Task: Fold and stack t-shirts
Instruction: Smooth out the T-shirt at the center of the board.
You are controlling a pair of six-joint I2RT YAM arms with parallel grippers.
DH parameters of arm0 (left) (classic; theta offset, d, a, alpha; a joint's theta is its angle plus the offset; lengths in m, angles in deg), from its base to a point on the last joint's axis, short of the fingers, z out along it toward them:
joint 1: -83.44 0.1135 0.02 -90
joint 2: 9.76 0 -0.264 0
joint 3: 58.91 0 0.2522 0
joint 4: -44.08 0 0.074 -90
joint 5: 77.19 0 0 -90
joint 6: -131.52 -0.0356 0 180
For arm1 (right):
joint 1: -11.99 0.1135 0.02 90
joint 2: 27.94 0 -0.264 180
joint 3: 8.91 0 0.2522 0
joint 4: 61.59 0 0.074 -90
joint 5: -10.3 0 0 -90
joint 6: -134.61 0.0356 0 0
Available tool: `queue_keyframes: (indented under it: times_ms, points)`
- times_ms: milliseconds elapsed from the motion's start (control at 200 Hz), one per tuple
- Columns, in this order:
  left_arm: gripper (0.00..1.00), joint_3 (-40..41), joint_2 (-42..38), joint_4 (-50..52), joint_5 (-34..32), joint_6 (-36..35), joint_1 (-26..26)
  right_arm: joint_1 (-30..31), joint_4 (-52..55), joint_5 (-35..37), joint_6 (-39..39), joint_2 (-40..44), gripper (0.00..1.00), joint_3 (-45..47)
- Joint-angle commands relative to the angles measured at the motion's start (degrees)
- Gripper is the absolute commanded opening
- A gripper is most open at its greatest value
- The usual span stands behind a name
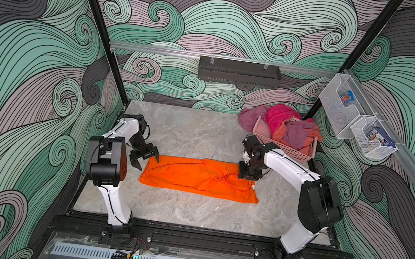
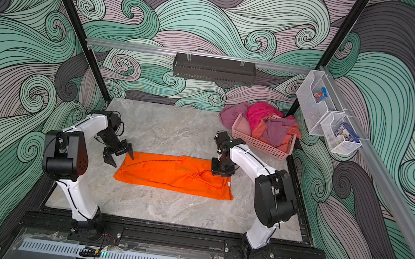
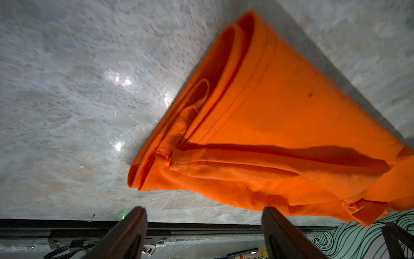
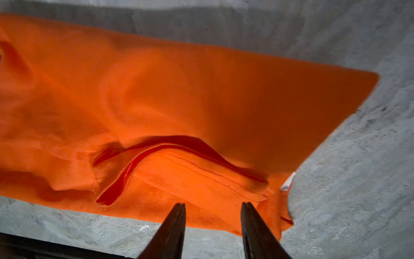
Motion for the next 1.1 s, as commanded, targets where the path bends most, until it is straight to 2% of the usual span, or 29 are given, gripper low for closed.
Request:
queue_keyframes:
  times_ms: [0,490,871,926,1096]
  points:
    - [0.84,-1.47,1.03,0.35,1.07,-0.45,0.36,-0.24,0.49,0.74,-0.99,1.45,0.44,0.38]
    - [0.84,-1.27,1.35,0.36,1.43,-0.2,0.44,-1.68,-0.75,0.9,-0.53,-0.73,0.41,4.39]
    - [0.84,-1.19,1.38,0.48,1.74,-0.08,0.46,-2.2,-2.34,-0.15,-1.53,-3.48,0.39,3.15]
    - [0.84,-1.26,1.46,0.5,1.69,-0.13,0.47,-2.2,-2.51,-0.43,-1.6,-4.02,0.36,2.74]
    - [0.84,-1.67,1.57,0.83,1.7,-0.12,0.44,-2.13,-2.62,-1.86,-1.58,-4.54,0.09,1.65]
